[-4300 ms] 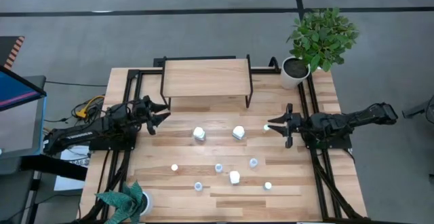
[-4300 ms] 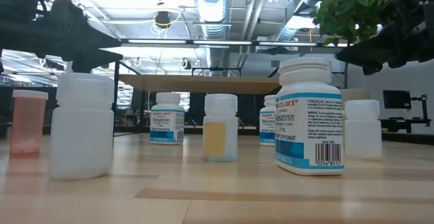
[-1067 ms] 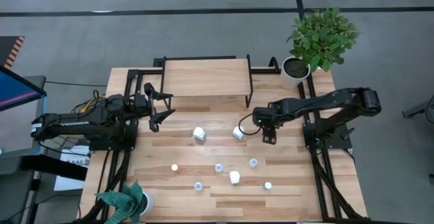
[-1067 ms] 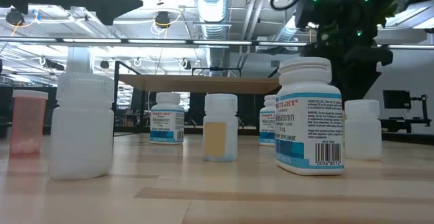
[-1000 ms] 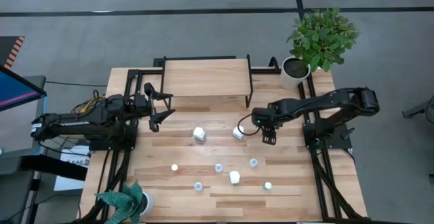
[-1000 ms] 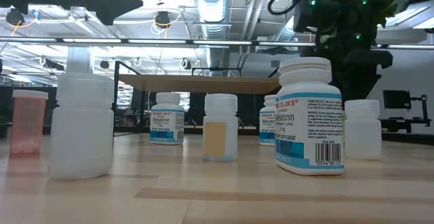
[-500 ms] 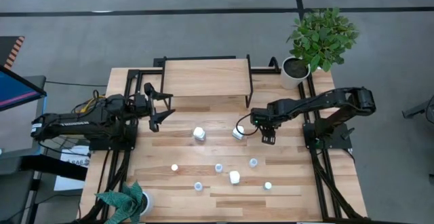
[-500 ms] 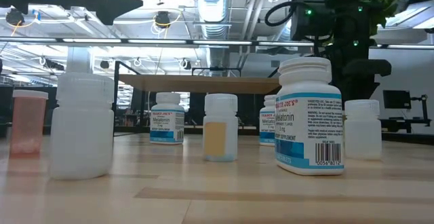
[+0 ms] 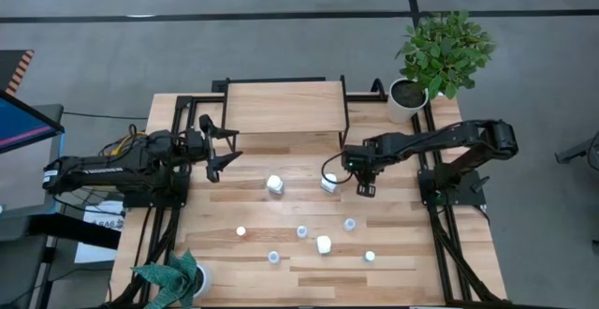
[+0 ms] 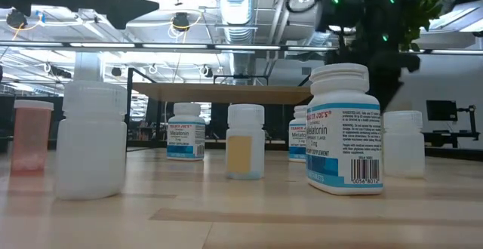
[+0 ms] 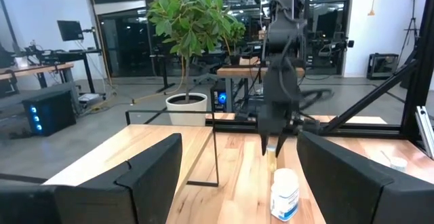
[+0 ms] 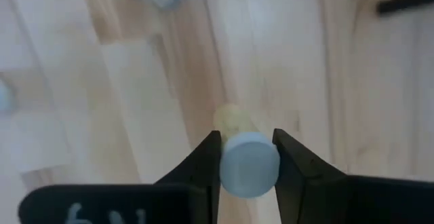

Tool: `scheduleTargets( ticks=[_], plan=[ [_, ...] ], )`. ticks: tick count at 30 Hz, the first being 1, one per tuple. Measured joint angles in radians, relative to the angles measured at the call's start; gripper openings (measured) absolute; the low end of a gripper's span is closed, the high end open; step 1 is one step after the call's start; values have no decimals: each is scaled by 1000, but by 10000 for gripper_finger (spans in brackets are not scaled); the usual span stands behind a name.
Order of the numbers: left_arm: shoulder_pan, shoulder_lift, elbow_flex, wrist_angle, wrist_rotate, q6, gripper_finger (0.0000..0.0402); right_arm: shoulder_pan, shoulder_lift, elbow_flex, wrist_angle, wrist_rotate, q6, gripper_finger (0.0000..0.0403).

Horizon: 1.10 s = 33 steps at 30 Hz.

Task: Pick and place medicine bottles onto shelf by color
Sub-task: Put the yellow pill bottle on the shelf

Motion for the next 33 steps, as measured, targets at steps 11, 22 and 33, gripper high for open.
scheduleTargets(
  ticks=[11,22,33],
  plan=[
    [0,0,0,-50,0,-4,281,-43,1,323,-45,29,-171,110],
    [0,1,0,-57,1,-6,281,-235,156,656,-16,60,-446,110],
    [0,1,0,-120,1,-8,281,-458,497,1146,-276,22,-559,112]
  ],
)
